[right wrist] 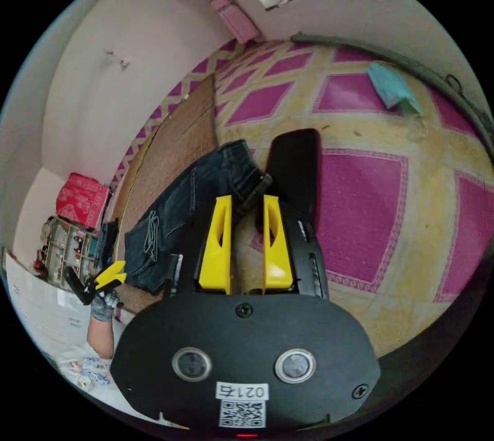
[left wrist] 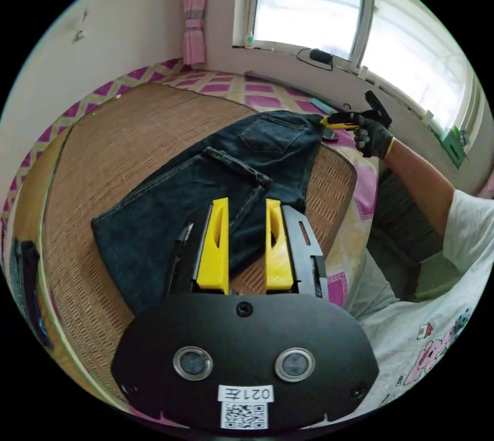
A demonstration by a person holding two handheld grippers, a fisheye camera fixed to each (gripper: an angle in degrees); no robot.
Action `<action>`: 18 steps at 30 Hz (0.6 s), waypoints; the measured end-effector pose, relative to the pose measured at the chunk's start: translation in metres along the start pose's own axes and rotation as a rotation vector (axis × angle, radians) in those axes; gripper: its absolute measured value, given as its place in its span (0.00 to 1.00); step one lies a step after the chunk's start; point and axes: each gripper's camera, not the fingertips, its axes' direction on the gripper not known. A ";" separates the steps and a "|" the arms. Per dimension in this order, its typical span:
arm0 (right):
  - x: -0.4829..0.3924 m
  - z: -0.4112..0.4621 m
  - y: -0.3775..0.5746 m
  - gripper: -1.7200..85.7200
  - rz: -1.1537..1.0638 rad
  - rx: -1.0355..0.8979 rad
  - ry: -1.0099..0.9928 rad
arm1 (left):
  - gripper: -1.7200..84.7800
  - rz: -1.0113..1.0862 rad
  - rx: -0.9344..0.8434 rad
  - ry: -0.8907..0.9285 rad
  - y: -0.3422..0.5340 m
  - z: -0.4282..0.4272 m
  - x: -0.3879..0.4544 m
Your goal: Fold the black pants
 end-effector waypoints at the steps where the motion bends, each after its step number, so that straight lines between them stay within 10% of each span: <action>1: -0.004 -0.007 0.005 0.13 -0.017 0.027 0.008 | 0.15 -0.005 -0.033 0.010 -0.012 0.013 0.000; 18: -0.083 -0.033 0.116 0.10 -0.358 -0.052 -0.284 | 0.11 0.001 -0.199 0.001 -0.083 0.050 -0.062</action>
